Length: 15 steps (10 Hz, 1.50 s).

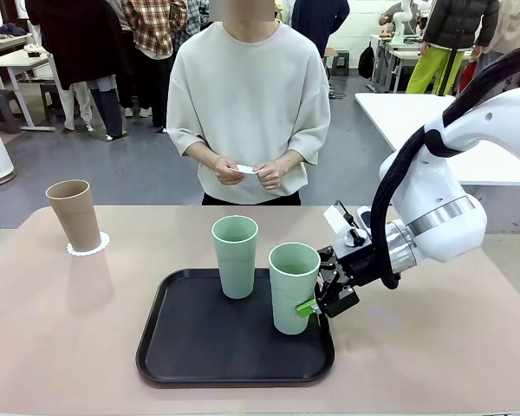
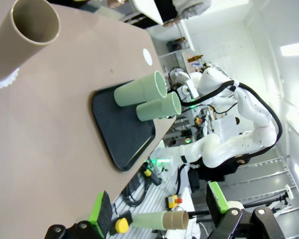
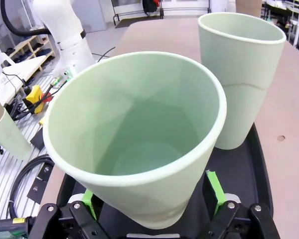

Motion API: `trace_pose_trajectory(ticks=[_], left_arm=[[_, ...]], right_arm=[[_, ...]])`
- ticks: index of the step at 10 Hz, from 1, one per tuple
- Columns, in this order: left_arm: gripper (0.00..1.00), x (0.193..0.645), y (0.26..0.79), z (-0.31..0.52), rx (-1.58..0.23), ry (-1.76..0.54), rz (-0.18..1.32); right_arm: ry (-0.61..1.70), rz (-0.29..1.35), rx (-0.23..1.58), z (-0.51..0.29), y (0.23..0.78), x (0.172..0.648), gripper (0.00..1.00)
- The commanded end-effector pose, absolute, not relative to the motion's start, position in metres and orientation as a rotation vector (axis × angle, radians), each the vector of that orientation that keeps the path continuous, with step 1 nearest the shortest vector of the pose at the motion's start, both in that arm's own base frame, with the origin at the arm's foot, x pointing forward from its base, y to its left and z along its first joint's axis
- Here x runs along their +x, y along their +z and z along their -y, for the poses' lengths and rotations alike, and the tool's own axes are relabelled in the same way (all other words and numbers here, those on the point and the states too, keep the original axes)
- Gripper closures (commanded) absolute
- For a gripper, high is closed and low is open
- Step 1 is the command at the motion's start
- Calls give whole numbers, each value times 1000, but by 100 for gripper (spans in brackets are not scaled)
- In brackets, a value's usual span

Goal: Place coasters on the table and set cups on them.
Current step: Take one Reusable plastic cup from the Flat Tray and place it on a coaster set by the human.

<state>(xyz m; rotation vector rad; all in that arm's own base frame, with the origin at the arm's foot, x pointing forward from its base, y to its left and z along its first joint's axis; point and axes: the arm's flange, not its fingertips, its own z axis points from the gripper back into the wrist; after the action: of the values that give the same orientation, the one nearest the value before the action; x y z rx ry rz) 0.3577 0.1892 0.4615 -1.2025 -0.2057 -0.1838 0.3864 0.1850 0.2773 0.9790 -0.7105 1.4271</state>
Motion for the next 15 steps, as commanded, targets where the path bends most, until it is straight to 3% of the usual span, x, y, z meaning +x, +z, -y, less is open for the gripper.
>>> trace_pose_trajectory(ticks=[1,11,12,13,14,15], left_arm=[[0,356,463,-190,-1206,-186,215],[0,356,463,-190,-1206,-186,215],[0,356,463,-190,-1206,-186,215],[0,356,463,-190,-1206,-186,215],[0,356,463,-190,-1206,-186,215],[0,356,463,-190,-1206,-186,215]], right_arm=[[1421,785,1006,-194,271,391,0],[1407,868,1104,-193,239,385,0],[1400,886,1115,-192,239,386,37],[1402,899,1118,-192,238,387,59],[1406,902,1121,-192,238,387,96],[1408,903,1124,-192,238,387,100]])
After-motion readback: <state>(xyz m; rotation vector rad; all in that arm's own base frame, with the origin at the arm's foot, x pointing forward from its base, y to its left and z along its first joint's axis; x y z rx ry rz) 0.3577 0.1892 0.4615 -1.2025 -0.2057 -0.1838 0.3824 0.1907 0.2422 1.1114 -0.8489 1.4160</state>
